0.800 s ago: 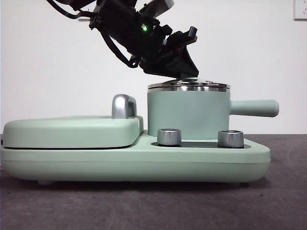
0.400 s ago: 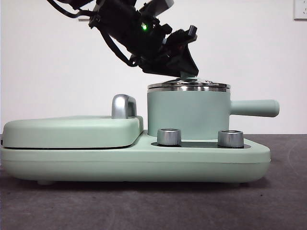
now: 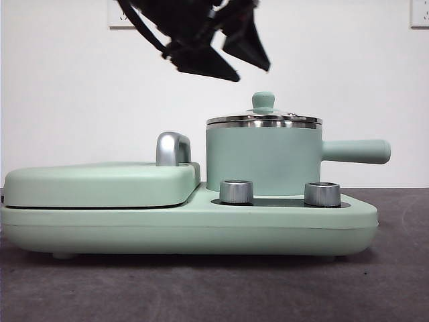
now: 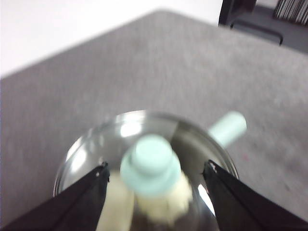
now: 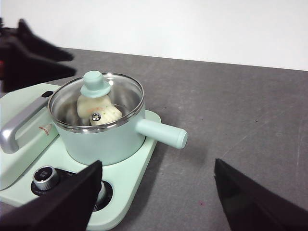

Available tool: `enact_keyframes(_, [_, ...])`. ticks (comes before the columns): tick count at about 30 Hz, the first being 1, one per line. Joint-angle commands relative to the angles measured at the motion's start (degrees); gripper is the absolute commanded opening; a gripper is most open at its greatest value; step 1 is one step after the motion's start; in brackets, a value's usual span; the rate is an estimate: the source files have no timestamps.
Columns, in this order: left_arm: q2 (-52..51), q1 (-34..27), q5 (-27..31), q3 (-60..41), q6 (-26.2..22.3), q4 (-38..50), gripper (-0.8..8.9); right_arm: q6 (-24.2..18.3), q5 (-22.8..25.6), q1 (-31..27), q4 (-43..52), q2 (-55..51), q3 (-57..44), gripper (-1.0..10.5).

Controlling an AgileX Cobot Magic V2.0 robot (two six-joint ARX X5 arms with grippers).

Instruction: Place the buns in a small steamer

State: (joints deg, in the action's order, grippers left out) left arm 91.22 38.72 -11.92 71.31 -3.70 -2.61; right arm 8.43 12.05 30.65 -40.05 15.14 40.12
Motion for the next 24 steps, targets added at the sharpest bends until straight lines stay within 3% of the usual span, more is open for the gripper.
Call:
enact_keyframes(1, [-3.43, -0.2, -0.09, 1.2, 2.27, -6.64, 3.21, 0.0, -0.31, 0.31, 0.57, 0.13, 0.39, 3.7])
enact_keyframes(6, [-9.92, -1.2, -0.09, 1.2, 5.27, -21.86, 3.2, -0.55, -4.11, 0.31, 0.59, 1.31, 0.39, 3.7])
enact_keyframes(13, [-18.4, -2.62, -0.07, 1.16, 5.53, -39.87, 3.1, -0.72, -14.03, 0.31, 2.6, 10.21, 0.5, 3.7])
enact_keyframes(24, [-30.93, -8.02, 0.04, -4.52, 6.58, -44.78, 3.1, -0.96, -24.76, 0.35, 12.94, 31.19, 3.1, 3.7])
